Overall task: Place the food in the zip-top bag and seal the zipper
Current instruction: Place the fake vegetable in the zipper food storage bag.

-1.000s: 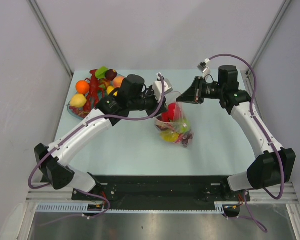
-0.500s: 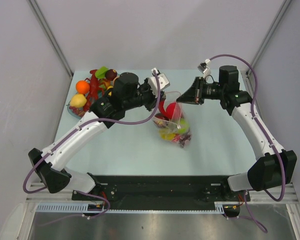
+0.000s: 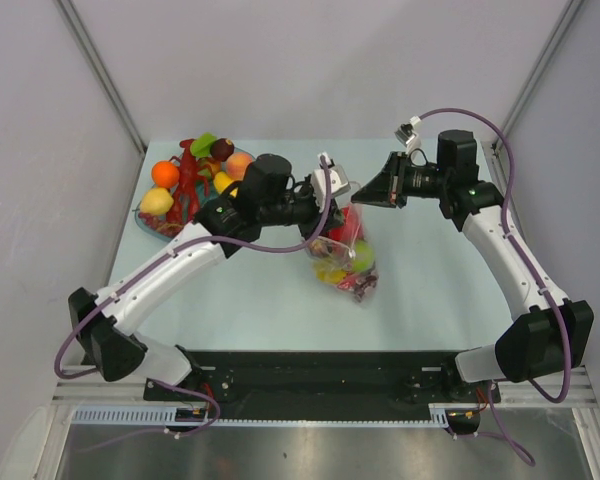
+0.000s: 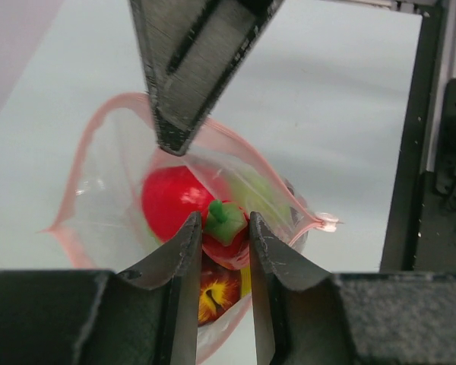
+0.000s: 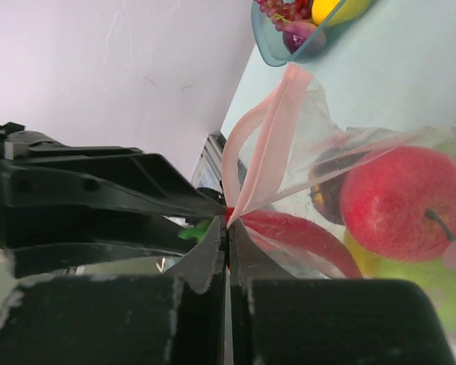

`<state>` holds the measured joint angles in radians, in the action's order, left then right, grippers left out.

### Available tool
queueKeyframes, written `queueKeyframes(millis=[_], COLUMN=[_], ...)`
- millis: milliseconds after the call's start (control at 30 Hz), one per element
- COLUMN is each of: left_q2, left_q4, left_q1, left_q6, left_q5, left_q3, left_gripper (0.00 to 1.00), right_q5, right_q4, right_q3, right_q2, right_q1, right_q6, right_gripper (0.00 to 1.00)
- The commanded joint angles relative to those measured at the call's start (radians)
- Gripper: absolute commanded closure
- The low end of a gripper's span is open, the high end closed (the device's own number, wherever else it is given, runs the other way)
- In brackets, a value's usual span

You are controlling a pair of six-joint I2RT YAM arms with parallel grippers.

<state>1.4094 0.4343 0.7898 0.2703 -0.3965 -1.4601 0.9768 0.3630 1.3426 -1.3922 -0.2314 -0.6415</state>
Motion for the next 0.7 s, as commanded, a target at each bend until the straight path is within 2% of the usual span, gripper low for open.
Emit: queueKeyframes(millis=[0, 233, 333, 433, 467, 533, 567, 633, 667], left_q2=[0.046, 0.049, 0.051, 0.049, 0.043, 0.005, -0.010, -0.047, -0.056], left_q4=[0.026, 0.029, 0.009, 0.020, 0.030, 0.029, 0.026, 0.072, 0.102], left_q1=[0.015, 0.017, 0.017, 0.012, 0.005, -0.039, -0.056, -0.090, -0.090], left_q6=[-0.026, -0.020, -0.069, -0.083, -0.083, -0.095, -0.095, -0.030, 0.069], left_q5=[-0.105, -0.203, -0.290, -0.318, -0.311, -0.315, -0.314, -0.332, -0.329], left_q3=[0.015, 0.056, 0.098, 0.118, 0.110, 0.095, 0.089, 0.043, 0.021], left_gripper=[1.00, 1.00, 0.96, 0.75, 0.59, 0.43, 0.30, 0.21, 0.13], right_q5=[0.034, 0.048, 0.054, 0.065, 0.066, 0.068, 0.066, 0.072, 0.076], right_q4=[-0.091, -0.102, -0.113, -0.114, -0.110, -0.102, -0.090, -0.081, -0.078], right_q3=[0.018, 0.018, 0.018, 0.018, 0.018, 0.018, 0.018, 0.018, 0.018], right_q2=[0.030, 0.025, 0.016, 0.013, 0.015, 0.019, 0.019, 0.019, 0.018], right_q1=[-0.006, -0.006, -0.006, -0.005, 0.000, 0.001, 0.000, 0.001, 0.001], right_q6=[-0.035, -0.041, -0.044, -0.046, -0.038, -0.026, -0.014, -0.003, 0.002], right_gripper=[1.00, 1.00, 1.00, 1.00, 1.00, 1.00, 1.00, 1.00, 1.00])
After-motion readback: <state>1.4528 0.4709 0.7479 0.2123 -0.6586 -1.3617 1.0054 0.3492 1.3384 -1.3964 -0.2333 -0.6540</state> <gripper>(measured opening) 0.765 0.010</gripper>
